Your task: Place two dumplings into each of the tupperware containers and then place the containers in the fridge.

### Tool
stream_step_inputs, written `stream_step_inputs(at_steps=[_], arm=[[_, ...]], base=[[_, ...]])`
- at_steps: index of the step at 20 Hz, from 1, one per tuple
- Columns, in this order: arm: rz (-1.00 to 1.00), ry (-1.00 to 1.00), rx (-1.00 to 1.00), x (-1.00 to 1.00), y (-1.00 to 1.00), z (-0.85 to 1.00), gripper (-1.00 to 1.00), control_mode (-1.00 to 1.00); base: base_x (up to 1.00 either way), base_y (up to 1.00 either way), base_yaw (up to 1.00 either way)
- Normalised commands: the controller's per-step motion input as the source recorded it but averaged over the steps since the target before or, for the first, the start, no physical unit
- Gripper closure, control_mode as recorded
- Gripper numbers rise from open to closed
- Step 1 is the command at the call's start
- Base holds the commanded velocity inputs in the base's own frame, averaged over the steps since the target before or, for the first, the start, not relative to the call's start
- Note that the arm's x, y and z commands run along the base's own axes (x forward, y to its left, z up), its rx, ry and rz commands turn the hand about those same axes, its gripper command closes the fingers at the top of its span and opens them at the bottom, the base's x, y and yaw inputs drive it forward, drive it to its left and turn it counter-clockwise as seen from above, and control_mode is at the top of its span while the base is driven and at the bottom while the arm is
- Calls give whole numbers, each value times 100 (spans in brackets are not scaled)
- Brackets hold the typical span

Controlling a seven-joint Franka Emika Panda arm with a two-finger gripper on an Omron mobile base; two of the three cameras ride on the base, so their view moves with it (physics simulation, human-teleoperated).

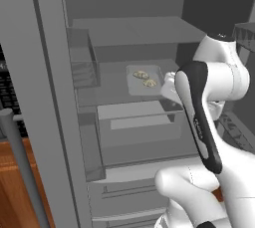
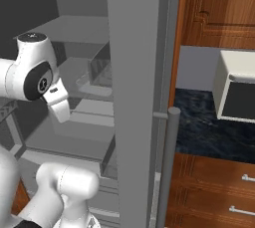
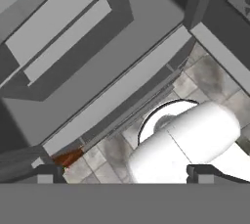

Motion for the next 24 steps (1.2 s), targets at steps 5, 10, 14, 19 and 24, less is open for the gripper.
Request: stream_step_inputs(at_steps=[5,10,14,19,24], arm=[[25,18,-12,-64,-8,17,-100,-100],[28,6,-3,-40,-17,7,-100,-100],[33,-4,0,-8,-24,3,-100,-100],[27,-31,0,-38,-14,4,-100,-100],[18,-15,0,-16,10,7,-100,-100]], base=[[0,0,0],[0,0,0],[0,0,0],[0,0,0],[0,0,0]])
